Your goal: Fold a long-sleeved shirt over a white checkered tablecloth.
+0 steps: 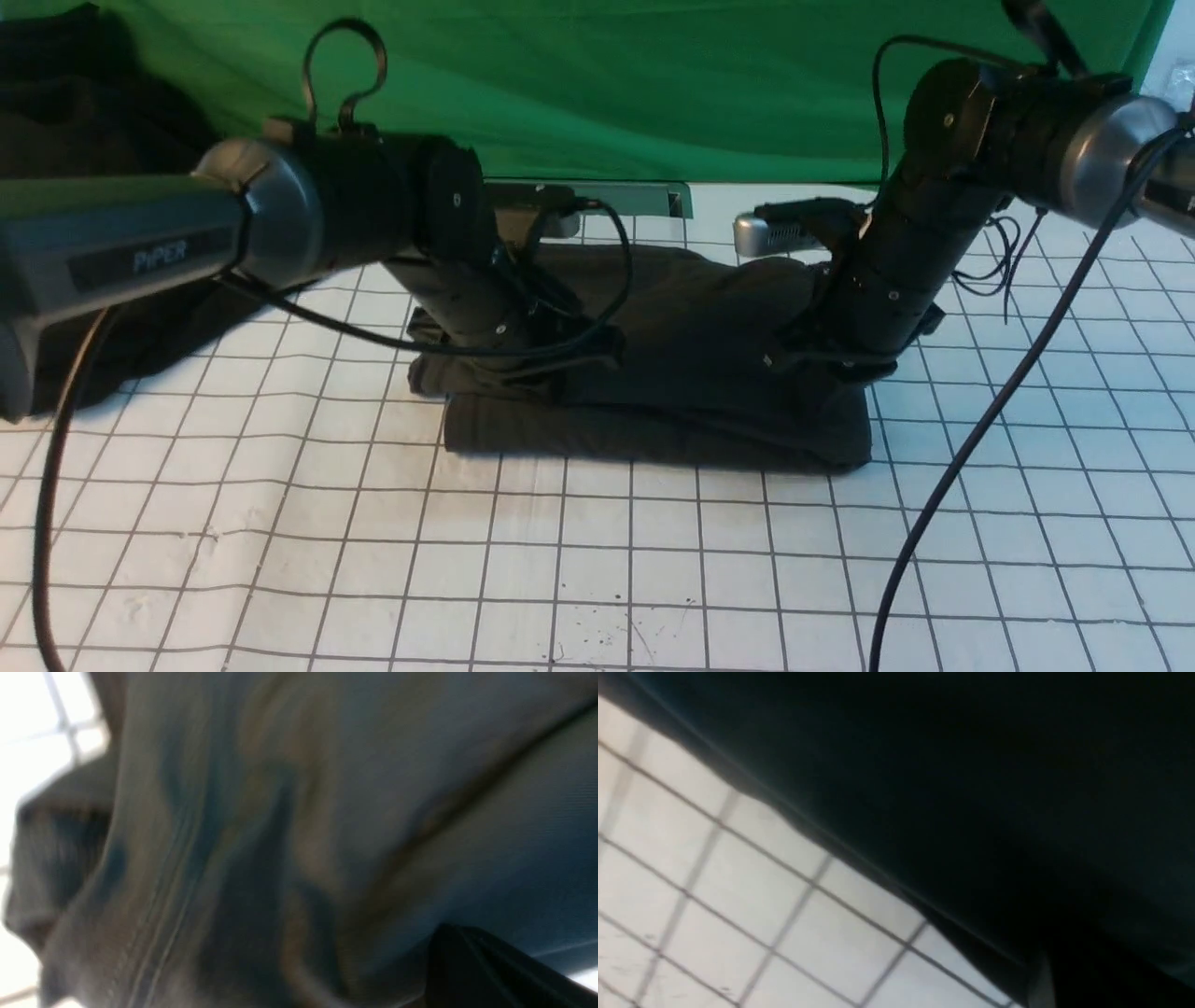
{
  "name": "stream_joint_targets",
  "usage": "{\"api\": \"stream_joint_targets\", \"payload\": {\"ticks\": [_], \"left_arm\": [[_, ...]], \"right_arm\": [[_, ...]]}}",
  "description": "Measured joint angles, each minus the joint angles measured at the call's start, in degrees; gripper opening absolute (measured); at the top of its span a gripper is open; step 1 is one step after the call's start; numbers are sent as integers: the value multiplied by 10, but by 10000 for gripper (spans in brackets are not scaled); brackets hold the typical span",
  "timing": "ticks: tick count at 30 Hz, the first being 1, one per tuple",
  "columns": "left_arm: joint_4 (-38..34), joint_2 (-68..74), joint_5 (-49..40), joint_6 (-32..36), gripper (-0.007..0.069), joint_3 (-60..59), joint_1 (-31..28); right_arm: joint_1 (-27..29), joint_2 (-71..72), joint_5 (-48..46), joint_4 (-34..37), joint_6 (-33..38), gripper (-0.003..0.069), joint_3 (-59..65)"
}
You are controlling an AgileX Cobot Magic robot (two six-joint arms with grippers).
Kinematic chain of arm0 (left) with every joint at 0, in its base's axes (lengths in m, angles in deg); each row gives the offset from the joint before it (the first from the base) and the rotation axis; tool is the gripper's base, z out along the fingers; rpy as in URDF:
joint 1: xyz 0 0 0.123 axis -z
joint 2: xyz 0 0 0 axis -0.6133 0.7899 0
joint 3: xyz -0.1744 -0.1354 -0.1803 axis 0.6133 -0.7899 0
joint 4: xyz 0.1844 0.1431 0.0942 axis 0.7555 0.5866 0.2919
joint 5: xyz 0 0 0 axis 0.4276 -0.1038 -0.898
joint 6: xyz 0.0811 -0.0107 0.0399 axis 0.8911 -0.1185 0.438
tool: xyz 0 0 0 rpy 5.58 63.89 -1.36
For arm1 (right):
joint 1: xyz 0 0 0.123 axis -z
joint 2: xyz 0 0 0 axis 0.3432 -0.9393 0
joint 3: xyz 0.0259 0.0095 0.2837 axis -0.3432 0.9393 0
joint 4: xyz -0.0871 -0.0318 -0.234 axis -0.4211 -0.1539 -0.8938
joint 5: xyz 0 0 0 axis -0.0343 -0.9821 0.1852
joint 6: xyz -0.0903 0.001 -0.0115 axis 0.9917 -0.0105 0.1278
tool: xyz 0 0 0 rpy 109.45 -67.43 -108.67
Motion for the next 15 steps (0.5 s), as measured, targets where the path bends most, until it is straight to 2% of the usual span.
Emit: {"api": "stream_joint_targets", "payload": {"ticks": [6, 13, 15], "left_arm": [[-2, 10, 28, -8, -3, -24, 0], [3, -26, 20, -9, -3, -24, -1], [4, -55, 27, -9, -3, -24, -3]], "right_arm": [[1, 0, 9, -11, -15, -4, 32], [1, 34, 13, -18, -23, -4, 33], [-3, 66, 46, -1, -22, -4, 24]]}}
